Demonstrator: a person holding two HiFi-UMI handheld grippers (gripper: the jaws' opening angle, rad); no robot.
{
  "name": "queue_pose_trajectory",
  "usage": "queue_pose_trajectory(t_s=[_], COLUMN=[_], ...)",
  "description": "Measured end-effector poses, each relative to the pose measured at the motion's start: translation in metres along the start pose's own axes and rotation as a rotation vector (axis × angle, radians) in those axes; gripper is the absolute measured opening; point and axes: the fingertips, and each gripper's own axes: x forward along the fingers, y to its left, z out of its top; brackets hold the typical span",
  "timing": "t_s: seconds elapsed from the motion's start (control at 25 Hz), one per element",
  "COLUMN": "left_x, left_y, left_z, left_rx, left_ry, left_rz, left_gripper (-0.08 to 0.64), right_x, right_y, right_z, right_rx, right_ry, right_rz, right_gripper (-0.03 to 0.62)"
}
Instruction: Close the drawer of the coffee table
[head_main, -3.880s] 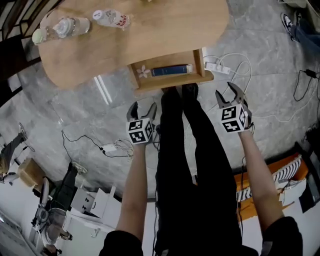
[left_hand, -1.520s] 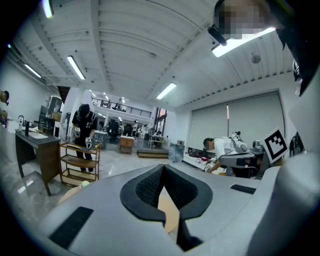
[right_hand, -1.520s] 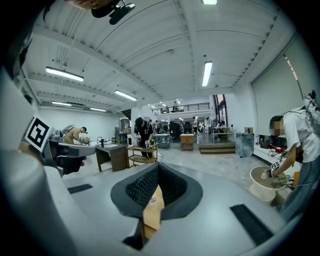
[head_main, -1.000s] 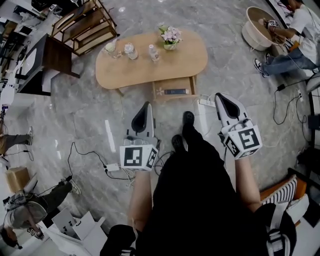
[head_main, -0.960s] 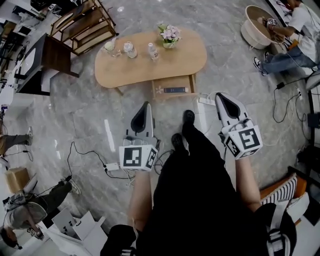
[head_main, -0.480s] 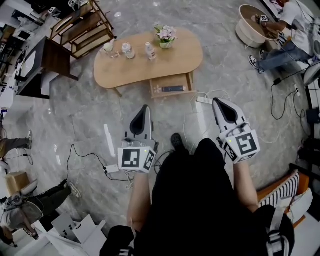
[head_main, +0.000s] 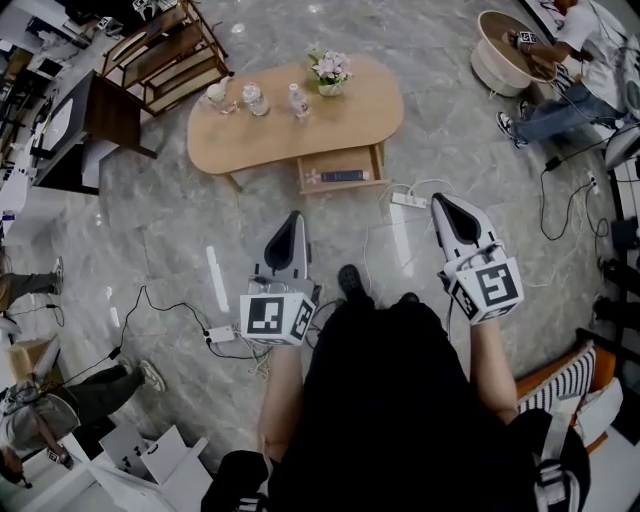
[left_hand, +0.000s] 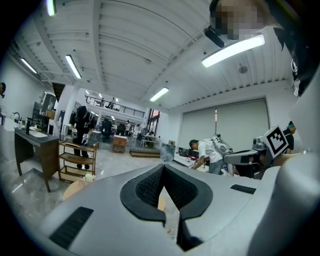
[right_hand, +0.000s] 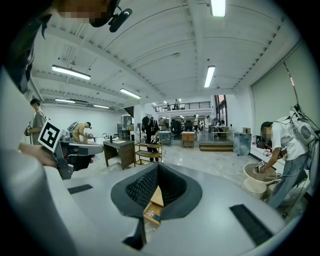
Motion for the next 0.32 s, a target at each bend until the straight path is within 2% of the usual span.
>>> queue_pose_trajectory(t_s=[0.32], left_x=[-0.004], left_y=[0.011], left_z=[0.003], left_rx=[0.005], left_ry=[-0.001], left_rz=[0.007], left_gripper=[0.014], right_x=[0.003], right_y=[0.007], right_z=[0.002], right_rx=[-0.006], right_ry=[-0.004], right_rz=[-0.001], right_gripper=[0.011])
